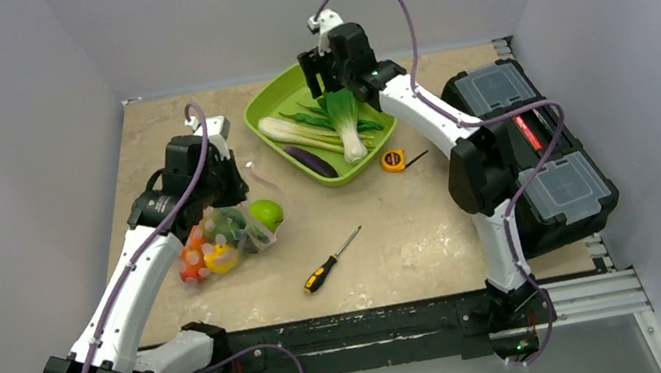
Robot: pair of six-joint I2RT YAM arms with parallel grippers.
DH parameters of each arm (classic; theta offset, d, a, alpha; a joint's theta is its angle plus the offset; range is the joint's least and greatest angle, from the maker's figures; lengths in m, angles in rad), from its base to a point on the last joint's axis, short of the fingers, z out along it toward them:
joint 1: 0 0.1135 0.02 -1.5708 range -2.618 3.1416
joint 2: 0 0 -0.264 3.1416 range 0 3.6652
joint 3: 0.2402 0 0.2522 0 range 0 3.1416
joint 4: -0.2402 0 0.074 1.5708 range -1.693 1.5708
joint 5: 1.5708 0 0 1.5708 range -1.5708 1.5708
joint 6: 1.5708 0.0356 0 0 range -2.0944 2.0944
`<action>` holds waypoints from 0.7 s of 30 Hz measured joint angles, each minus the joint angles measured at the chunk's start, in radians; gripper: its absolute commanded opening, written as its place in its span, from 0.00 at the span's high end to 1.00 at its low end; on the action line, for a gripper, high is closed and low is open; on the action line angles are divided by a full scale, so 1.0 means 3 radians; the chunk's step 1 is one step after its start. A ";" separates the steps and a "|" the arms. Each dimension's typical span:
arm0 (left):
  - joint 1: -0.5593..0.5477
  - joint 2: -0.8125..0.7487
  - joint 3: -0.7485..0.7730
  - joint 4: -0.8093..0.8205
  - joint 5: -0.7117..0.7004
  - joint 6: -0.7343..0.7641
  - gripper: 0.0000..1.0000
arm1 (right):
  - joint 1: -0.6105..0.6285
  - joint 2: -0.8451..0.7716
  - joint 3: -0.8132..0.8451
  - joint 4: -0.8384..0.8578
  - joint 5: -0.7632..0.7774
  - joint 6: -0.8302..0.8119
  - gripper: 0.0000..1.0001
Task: Place the food in the zip-top bag and seal the zipper
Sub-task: Adjust the fake vegetable in the bin.
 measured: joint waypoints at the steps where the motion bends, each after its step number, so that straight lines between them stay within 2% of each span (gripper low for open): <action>1: 0.0000 -0.0003 0.0000 -0.0001 0.0001 0.0000 1.00 | -0.0025 -0.0019 -0.0066 0.0011 -0.0008 0.0041 0.18; 5: 0.0000 -0.0010 0.0000 -0.0001 0.0010 0.0000 1.00 | -0.0144 0.0089 -0.0361 0.0013 -0.0017 0.0172 0.12; 9: 0.0000 -0.0015 0.0000 -0.0001 0.0011 0.0000 1.00 | -0.0196 0.0310 -0.0524 -0.0064 0.0134 0.0206 0.12; 13: 0.0000 -0.0017 0.0000 -0.0001 0.0011 0.0000 1.00 | -0.0177 0.0398 -0.0590 -0.0058 0.0195 0.0217 0.25; 16: 0.0000 -0.0017 0.0000 -0.0001 0.0013 0.0000 1.00 | -0.0161 0.0413 -0.0562 -0.0042 0.0125 0.0229 0.30; 19: 0.0000 -0.0017 0.0000 -0.0001 0.0013 0.0000 1.00 | -0.0154 0.0415 -0.0553 -0.0010 -0.0221 0.0237 0.49; 21: 0.0000 -0.0017 0.0000 -0.0001 0.0013 0.0000 1.00 | -0.0156 0.0415 -0.0554 0.0042 -0.0500 0.0268 0.54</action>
